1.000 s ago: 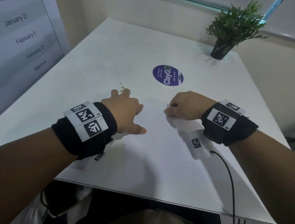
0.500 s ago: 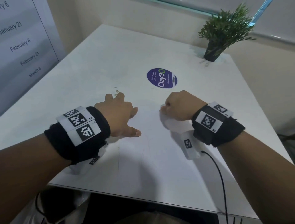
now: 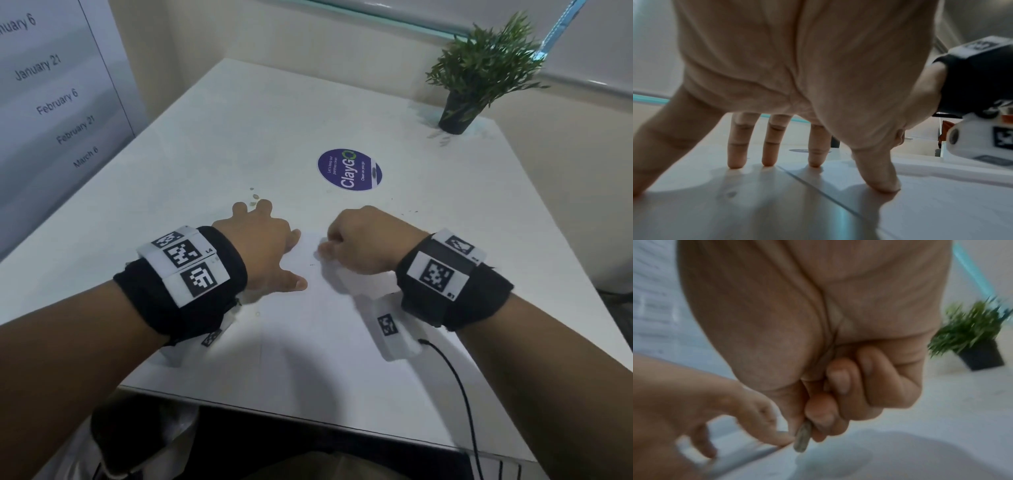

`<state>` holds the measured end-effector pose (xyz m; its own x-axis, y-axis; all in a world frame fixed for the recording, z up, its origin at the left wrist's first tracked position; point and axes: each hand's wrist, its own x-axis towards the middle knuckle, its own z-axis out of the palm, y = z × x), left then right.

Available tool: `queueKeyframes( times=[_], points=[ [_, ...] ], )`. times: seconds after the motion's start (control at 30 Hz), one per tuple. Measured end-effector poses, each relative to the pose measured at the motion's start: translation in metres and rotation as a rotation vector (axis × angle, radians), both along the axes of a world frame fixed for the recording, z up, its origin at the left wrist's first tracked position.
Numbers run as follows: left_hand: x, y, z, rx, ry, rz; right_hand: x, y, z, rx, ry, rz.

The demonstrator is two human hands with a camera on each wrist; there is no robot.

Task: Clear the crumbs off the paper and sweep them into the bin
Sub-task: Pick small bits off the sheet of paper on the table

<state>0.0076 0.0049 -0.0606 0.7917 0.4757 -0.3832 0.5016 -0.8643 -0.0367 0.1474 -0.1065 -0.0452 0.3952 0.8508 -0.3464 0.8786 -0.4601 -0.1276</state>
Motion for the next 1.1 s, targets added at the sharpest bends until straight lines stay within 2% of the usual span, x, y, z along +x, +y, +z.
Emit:
queueKeyframes(
  times=[0.1,0.3,0.4,0.53,0.63,0.73,0.93,1.1],
  points=[
    [-0.002,-0.002,0.000,0.004,-0.016,0.010,-0.020,0.012,-0.007,-0.019,0.091,0.057],
    [-0.001,0.001,-0.003,0.007,0.007,0.001,0.028,-0.021,0.003,-0.078,-0.061,-0.066],
    [0.000,0.003,-0.004,0.010,0.008,-0.016,0.021,-0.018,0.003,-0.020,-0.079,-0.071],
    [-0.003,0.003,0.000,-0.011,0.020,-0.023,0.003,-0.014,-0.005,0.055,0.189,-0.064],
    [-0.012,0.002,0.001,-0.059,0.010,-0.039,0.012,-0.019,-0.011,0.087,0.288,-0.117],
    [-0.021,-0.001,0.000,-0.022,0.076,-0.074,0.020,-0.023,-0.007,0.095,0.403,-0.190],
    [-0.022,-0.005,-0.005,0.018,0.101,-0.091,-0.025,-0.003,-0.005,0.023,0.207,0.045],
    [-0.025,-0.004,-0.008,0.019,0.089,-0.082,-0.008,-0.006,-0.006,-0.018,0.070,0.011]
  ],
)
